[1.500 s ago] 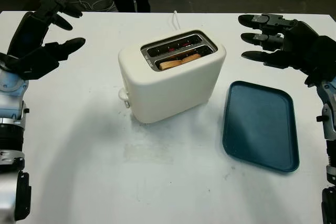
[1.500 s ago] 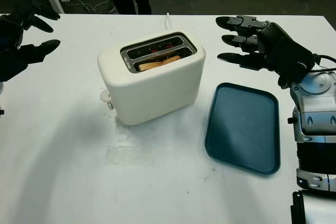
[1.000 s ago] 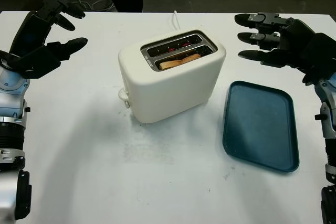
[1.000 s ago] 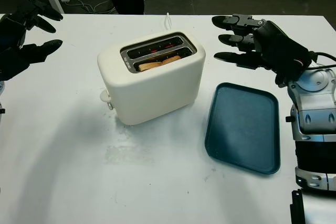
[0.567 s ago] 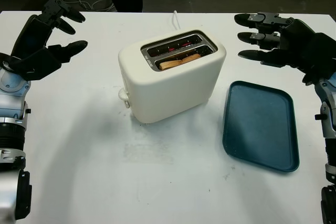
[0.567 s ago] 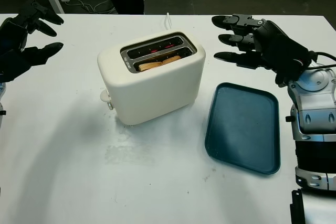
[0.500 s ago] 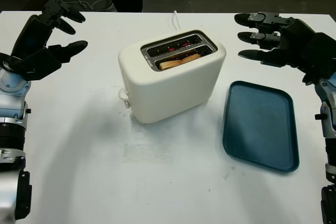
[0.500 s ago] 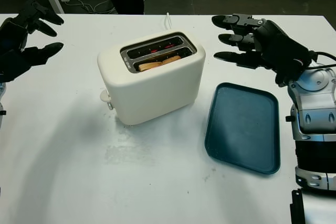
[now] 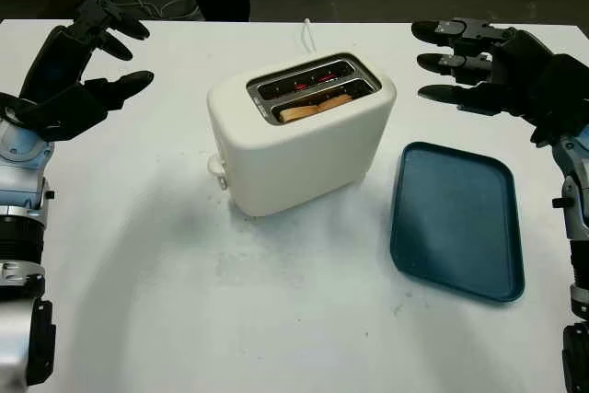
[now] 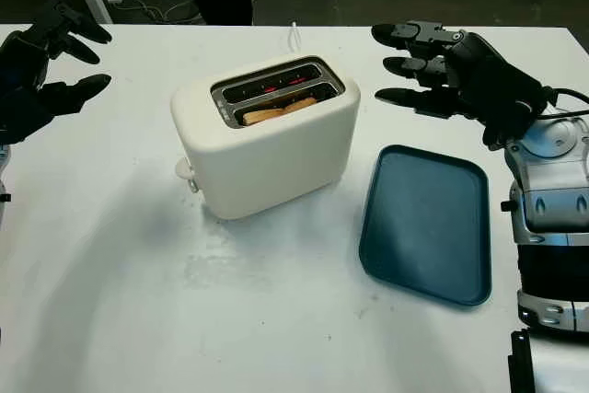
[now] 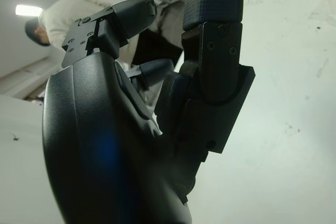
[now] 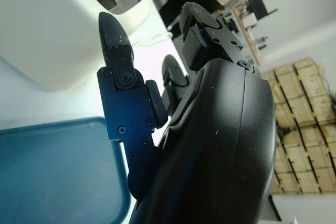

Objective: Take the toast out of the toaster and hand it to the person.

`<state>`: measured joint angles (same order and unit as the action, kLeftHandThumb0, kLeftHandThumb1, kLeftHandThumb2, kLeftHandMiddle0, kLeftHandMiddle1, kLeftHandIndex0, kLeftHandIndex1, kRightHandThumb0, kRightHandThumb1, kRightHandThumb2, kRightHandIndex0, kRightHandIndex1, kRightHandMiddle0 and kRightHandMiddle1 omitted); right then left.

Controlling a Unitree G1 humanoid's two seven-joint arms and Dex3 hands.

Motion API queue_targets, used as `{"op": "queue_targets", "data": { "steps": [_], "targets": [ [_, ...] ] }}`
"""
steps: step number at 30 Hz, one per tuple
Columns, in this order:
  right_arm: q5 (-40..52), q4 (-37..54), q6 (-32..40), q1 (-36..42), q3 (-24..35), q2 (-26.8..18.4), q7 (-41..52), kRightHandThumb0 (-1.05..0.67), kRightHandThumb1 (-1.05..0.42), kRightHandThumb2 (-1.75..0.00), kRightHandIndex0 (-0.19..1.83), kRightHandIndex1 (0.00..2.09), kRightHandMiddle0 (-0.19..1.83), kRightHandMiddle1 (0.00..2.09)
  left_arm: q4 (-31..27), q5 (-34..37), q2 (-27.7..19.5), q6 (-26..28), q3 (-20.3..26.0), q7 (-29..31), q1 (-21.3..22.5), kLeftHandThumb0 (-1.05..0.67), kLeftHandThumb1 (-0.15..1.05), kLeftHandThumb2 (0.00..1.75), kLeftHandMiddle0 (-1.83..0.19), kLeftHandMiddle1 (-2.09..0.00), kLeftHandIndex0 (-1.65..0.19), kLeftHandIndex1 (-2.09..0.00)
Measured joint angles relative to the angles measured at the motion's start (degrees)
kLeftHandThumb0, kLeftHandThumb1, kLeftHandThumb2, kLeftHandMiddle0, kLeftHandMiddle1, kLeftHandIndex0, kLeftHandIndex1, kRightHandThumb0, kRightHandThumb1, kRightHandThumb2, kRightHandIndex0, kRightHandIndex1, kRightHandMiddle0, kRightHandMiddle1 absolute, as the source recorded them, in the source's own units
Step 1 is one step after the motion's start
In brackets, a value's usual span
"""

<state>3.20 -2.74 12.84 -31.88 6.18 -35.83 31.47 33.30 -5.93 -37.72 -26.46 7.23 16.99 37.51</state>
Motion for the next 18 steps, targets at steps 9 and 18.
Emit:
{"op": "queue_targets", "data": {
  "steps": [9,18],
  "targets": [
    [0.01,0.00,0.02,-0.43,0.00,0.00,0.01,-0.45,-0.92,-0.01,0.45,0.01,0.41,0.00,0.17,0.57,0.02,-0.02,0.00,0.54,0.00,-1.05,0.92,0.41,0.00,-1.69,0.00,-1.52],
    [-0.03,0.35,0.39,-0.86,0.00,0.00,0.00,-0.40,-0.92,-0.01,0.44,0.00,0.41,0.00,0.33,0.57,0.03,-0.50,0.00,0.61,0.00,-1.05,0.92,0.43,0.00,-1.69,0.00,-1.52]
  ]
}}
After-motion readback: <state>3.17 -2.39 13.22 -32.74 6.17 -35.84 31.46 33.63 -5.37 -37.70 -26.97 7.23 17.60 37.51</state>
